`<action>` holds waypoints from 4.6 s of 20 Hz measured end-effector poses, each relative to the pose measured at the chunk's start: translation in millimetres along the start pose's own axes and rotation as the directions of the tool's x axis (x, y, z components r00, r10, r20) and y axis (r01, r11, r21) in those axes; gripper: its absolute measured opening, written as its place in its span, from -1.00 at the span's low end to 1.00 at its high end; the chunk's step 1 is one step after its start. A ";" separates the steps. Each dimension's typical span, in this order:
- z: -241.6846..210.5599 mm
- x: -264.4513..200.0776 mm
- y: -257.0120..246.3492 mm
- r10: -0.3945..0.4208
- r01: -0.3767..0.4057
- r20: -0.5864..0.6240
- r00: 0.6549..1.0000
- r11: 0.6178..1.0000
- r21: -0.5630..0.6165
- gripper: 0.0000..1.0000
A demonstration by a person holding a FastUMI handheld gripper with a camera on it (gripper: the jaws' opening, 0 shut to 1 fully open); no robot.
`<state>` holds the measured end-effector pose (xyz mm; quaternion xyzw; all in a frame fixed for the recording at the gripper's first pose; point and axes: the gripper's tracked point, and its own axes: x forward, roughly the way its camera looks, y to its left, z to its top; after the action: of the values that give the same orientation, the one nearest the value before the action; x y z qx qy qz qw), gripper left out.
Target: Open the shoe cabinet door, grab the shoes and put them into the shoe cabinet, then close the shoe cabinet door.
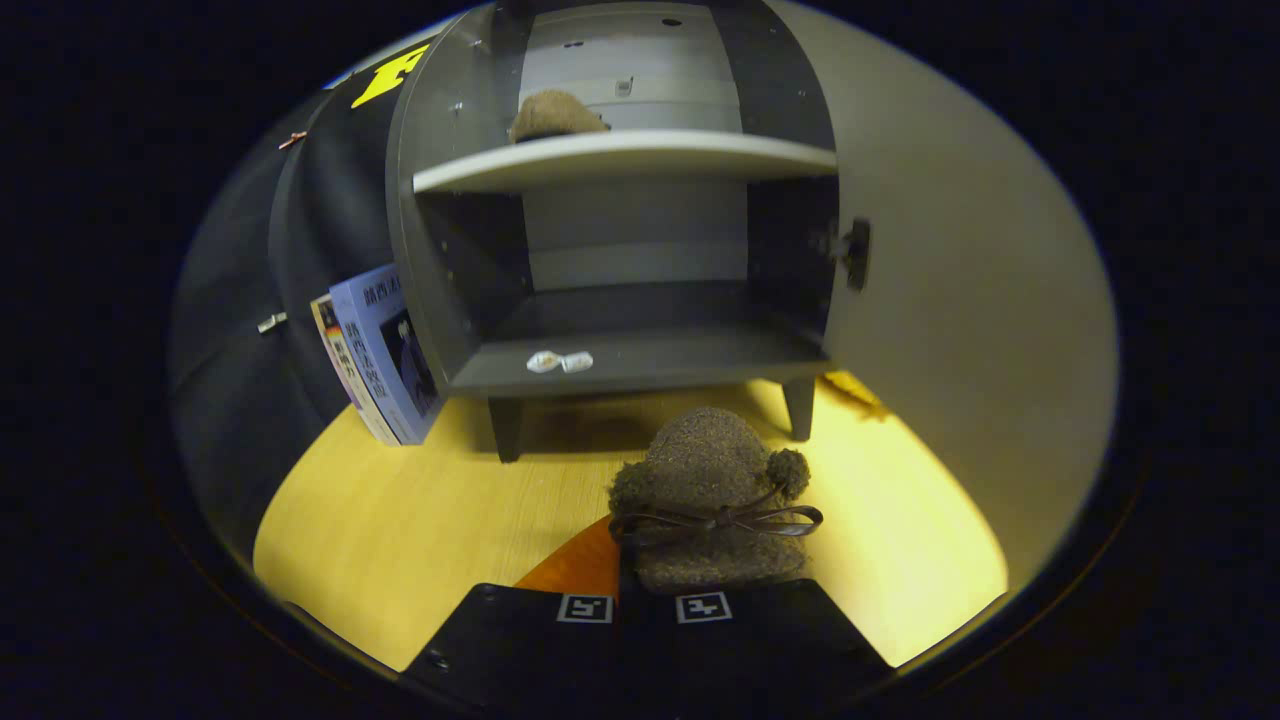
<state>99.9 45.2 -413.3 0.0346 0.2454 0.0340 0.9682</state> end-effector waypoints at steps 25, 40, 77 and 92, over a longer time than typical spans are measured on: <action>358.7 154.5 -6.1 -0.023 0.025 0.047 0.999 0.999 -0.039 -0.83; 333.8 221.6 0.2 -0.040 0.033 -0.115 0.993 0.998 -0.062 -0.53; 325.2 -272.0 16.5 0.160 -0.134 0.410 0.898 0.987 -0.092 0.96; 273.8 -387.3 -182.3 -0.147 0.118 0.414 0.898 0.989 0.094 0.95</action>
<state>-100.2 -182.1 -5.2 0.0567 0.0341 -0.0483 0.9966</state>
